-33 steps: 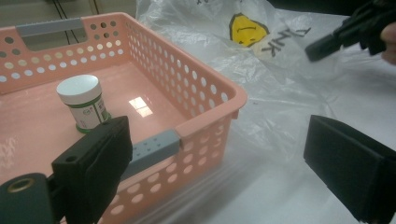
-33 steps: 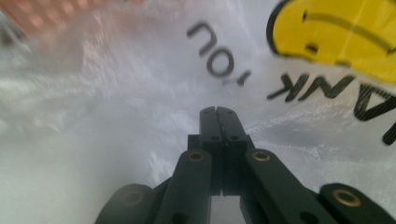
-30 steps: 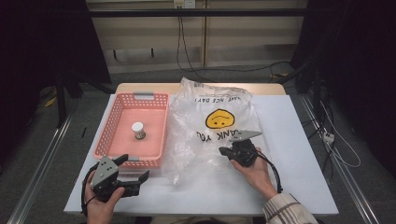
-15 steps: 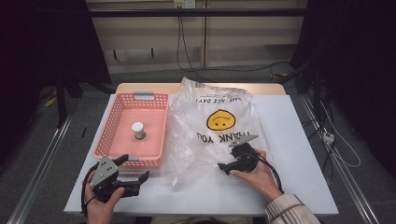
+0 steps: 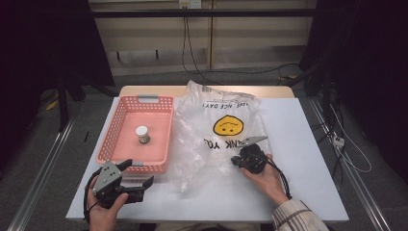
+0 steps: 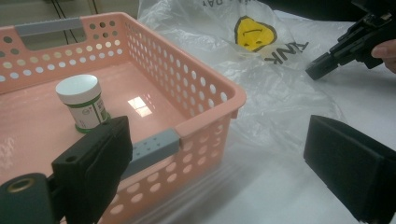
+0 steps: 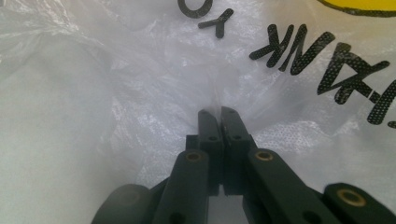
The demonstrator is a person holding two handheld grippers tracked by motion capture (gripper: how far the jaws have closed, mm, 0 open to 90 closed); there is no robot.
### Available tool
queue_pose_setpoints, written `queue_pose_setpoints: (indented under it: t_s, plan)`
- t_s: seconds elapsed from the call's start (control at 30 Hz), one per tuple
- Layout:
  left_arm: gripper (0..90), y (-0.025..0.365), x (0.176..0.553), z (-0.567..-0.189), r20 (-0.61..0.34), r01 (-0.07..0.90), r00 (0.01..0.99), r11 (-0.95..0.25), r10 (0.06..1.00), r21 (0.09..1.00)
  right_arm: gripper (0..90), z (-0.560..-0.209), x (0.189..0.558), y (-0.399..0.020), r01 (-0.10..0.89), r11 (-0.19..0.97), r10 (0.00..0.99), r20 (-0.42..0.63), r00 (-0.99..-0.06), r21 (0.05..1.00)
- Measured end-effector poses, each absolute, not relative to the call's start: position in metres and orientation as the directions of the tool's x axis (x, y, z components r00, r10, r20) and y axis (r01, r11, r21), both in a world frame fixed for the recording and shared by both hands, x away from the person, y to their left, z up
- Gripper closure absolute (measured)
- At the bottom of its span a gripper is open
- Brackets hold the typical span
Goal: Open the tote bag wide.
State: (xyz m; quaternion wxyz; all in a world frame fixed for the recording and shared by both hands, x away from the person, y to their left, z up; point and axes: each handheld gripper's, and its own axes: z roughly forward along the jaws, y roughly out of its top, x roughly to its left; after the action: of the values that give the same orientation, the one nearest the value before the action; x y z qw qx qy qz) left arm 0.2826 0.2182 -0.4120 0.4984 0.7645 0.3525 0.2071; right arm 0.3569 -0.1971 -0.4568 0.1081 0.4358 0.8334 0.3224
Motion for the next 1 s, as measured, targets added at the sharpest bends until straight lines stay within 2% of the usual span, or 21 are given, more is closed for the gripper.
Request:
queue_pose_setpoints:
  t_s: [0.1, 0.5, 1.0]
  plan:
    - [7.6, 0.219, 0.283, -0.412, -0.034, 0.334, 0.664, -0.255, 0.747, 0.907, 90.0, -0.446, 0.356, -0.202, 0.65, 0.351, 0.799, 0.146, -0.583, 0.674]
    - [7.6, 0.223, 0.283, -0.412, -0.05, 0.338, 0.656, -0.234, 0.753, 0.912, 90.0, -0.397, 0.359, -0.205, 0.519, 0.243, 0.791, 0.142, -0.595, 0.819]
    - [7.6, 0.221, 0.283, -0.412, -0.04, 0.339, 0.649, -0.243, 0.76, 0.909, 90.0, -0.357, 0.373, -0.206, 0.415, 0.167, 0.78, 0.137, -0.61, 0.894]
